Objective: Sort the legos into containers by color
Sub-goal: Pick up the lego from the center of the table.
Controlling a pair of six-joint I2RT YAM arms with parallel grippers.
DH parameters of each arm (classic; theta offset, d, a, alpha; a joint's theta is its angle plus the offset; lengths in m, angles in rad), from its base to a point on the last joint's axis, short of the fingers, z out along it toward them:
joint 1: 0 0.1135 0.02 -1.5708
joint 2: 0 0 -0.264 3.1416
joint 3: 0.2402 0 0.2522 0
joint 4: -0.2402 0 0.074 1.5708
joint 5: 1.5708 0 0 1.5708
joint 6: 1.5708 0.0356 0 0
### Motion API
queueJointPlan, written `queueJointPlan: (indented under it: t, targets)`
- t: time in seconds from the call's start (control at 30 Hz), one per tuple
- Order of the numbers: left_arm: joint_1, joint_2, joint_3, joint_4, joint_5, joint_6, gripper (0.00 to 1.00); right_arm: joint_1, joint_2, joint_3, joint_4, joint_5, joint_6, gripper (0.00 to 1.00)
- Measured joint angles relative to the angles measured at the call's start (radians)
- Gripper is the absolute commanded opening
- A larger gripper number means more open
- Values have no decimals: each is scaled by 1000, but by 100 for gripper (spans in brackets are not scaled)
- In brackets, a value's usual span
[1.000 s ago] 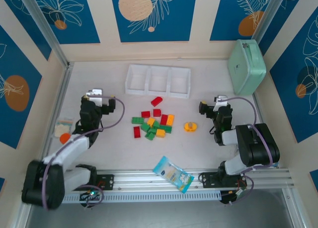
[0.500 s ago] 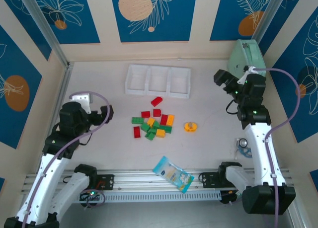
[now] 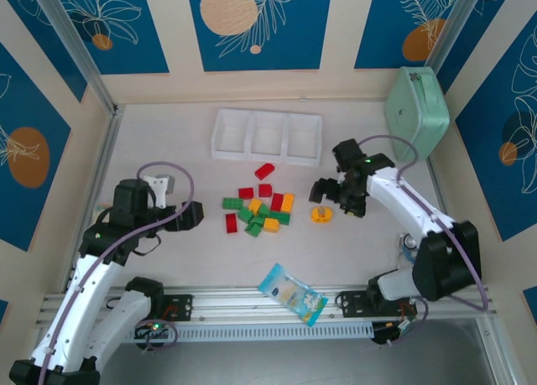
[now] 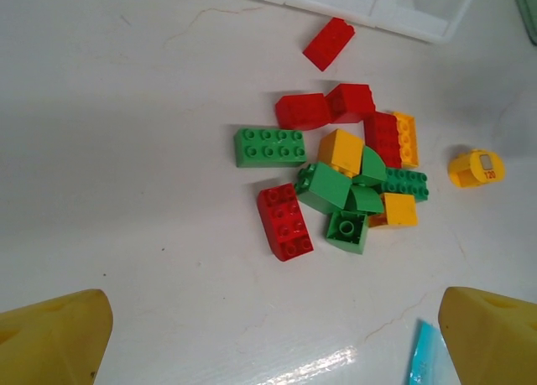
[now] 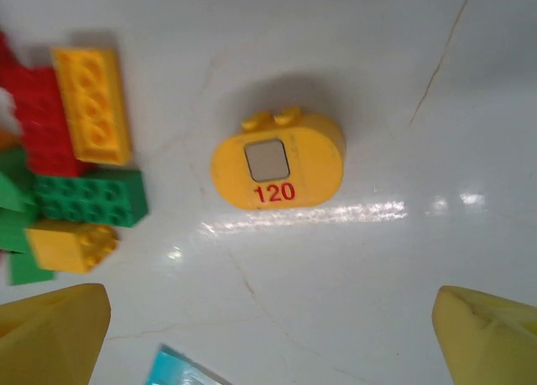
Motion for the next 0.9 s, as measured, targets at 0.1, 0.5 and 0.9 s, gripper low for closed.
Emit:
queueJointPlan:
  t: [0.1,0.5,0.9]
  targets:
    - [0,-22,-6,0,14,-1,99,46,98,14,-7,28,-4,99]
    - [0,-85,-21,17,23,-1,100,63,342,57,82,71,-36,89]
    - [0,-84,-26,26,22,-2,99,79,375,58,122,105,-68,67]
